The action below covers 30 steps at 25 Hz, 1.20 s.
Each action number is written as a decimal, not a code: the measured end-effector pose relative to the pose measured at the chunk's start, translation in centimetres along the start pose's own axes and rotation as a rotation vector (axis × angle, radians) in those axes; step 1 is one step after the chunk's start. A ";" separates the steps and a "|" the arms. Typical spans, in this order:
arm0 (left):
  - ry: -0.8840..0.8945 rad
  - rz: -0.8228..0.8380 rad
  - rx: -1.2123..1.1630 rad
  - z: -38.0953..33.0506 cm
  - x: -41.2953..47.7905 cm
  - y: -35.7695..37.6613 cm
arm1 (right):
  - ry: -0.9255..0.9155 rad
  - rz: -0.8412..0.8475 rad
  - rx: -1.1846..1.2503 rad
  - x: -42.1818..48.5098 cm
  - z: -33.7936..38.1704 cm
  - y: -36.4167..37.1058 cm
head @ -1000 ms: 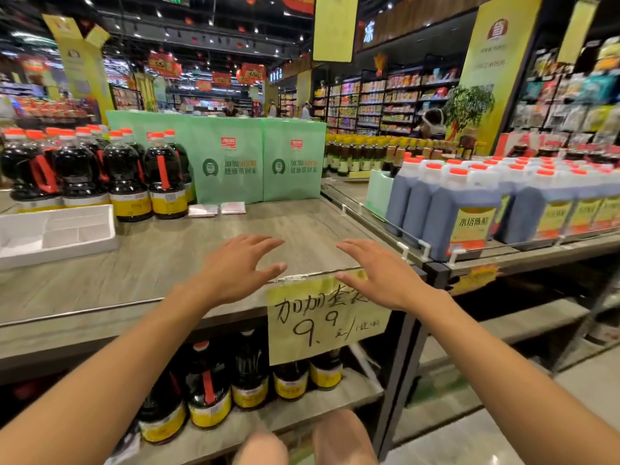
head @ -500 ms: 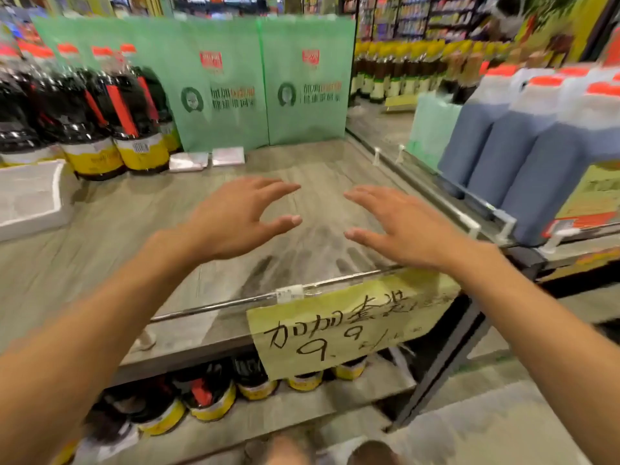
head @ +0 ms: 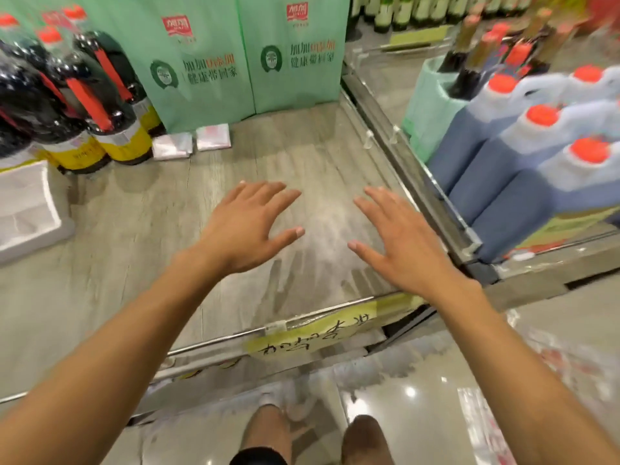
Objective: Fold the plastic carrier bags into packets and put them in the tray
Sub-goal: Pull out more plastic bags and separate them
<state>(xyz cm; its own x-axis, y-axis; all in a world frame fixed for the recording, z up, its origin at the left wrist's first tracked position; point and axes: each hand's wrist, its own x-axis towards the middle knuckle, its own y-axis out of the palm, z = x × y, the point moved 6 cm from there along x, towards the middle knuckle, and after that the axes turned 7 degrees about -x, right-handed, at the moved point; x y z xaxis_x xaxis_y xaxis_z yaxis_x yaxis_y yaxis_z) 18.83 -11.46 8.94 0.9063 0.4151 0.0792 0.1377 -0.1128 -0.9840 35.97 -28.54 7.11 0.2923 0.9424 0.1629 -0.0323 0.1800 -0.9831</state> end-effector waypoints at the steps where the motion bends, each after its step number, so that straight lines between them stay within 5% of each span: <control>1: -0.009 0.008 -0.009 -0.4 0.0 -1.2 | 0.023 0.010 0.004 -0.5 -0.3 -1.3; 14: 0.178 0.078 -0.091 -11.7 1.4 -11.8 | 0.284 0.009 0.006 -9.1 -2.8 -15.3; 30: 0.852 0.242 -0.200 -46.5 2.8 -4.0 | 0.981 -0.016 -0.037 -44.3 -14.7 -20.3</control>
<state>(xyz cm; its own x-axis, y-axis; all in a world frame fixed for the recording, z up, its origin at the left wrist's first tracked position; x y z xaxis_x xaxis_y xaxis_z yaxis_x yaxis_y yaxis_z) 39.38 -51.83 20.46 0.8972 -0.4396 0.0432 -0.1003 -0.2981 -0.9492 37.75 -78.14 18.66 0.9575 0.2838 0.0515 0.0038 0.1660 -0.9861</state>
